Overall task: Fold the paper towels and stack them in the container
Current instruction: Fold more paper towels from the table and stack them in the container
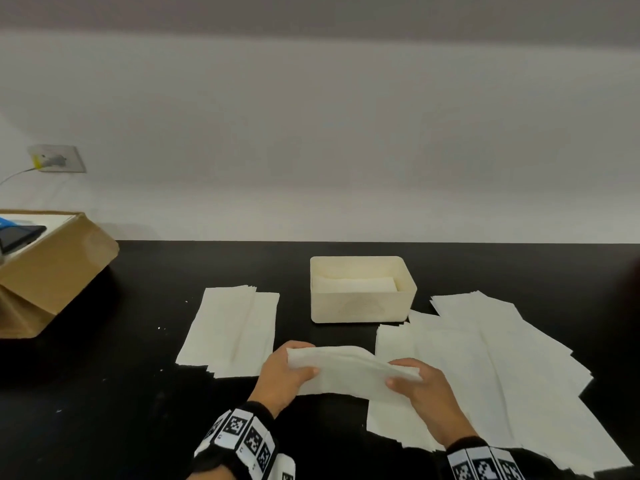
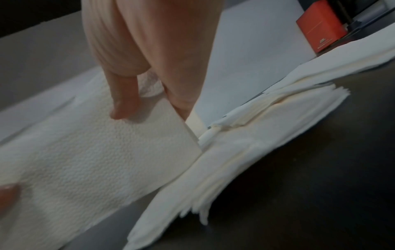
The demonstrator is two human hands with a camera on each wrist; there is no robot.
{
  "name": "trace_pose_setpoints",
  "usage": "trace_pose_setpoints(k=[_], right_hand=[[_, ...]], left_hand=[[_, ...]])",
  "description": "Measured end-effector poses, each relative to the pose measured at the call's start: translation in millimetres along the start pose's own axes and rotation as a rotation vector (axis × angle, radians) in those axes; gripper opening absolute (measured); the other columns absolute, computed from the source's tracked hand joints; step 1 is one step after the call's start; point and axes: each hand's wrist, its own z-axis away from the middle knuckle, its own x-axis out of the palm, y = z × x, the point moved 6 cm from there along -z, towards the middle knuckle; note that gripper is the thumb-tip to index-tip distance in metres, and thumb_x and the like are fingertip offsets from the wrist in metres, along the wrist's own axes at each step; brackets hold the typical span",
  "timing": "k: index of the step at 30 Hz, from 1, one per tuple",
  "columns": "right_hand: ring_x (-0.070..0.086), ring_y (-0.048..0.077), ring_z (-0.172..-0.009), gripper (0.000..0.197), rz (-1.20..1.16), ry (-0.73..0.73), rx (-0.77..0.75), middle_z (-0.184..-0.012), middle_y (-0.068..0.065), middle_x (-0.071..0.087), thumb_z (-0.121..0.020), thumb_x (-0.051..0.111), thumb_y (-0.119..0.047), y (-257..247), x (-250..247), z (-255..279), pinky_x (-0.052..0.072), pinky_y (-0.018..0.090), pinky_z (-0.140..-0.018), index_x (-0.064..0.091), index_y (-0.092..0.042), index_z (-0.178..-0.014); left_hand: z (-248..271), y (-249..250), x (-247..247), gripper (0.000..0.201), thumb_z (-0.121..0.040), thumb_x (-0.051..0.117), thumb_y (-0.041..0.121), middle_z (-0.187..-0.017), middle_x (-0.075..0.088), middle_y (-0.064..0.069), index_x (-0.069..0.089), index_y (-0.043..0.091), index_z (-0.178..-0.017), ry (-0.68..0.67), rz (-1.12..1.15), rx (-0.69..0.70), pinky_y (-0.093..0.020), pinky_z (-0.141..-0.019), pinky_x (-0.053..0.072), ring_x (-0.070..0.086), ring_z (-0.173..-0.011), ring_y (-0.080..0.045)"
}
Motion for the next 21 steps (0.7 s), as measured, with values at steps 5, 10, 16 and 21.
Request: trace_pose_setpoints(k=[5,10,16,21], right_hand=[[0.06,0.022,-0.091,0.033,-0.039,0.003,0.02,-0.094,0.001,0.066,-0.073,0.074,0.003,1,-8,3,0.051,0.032,-0.082,0.069,-0.024,-0.091],[0.061,0.021,-0.092,0.035,0.097,0.001,0.068,-0.097,0.002,0.065,-0.071,0.075,0.001,15,-7,3,0.052,0.03,-0.081,0.066,-0.026,-0.092],[0.061,0.025,-0.085,0.021,0.03,0.048,0.01,-0.085,0.006,0.068,-0.075,0.073,0.001,5,-14,5,0.05,0.03,-0.075,0.068,-0.02,-0.079],[0.062,0.024,-0.097,0.03,0.262,0.008,0.076,-0.101,0.007,0.067,-0.077,0.074,-0.01,14,-9,5,0.051,0.031,-0.085,0.065,-0.01,-0.106]], left_hand=[[5,2,0,0.042,-0.08,0.07,0.007,-0.11,0.054,0.006,0.051,0.03,-0.11,0.003,0.018,-0.035,-0.032,-0.098,0.045,0.051,-0.107,-0.015],[9,-8,6,0.054,-0.079,0.071,0.006,-0.116,0.047,0.003,0.045,0.026,-0.122,-0.016,-0.057,-0.097,-0.036,-0.105,0.041,0.045,-0.114,-0.017],[9,0,1,0.033,-0.082,0.067,0.005,-0.105,0.054,0.002,0.053,0.026,-0.103,0.032,0.036,-0.025,-0.029,-0.089,0.047,0.052,-0.104,-0.016],[10,-7,1,0.034,-0.081,0.068,0.005,-0.116,0.054,-0.004,0.053,0.025,-0.105,0.032,0.009,-0.07,-0.039,-0.101,0.045,0.051,-0.107,-0.019]])
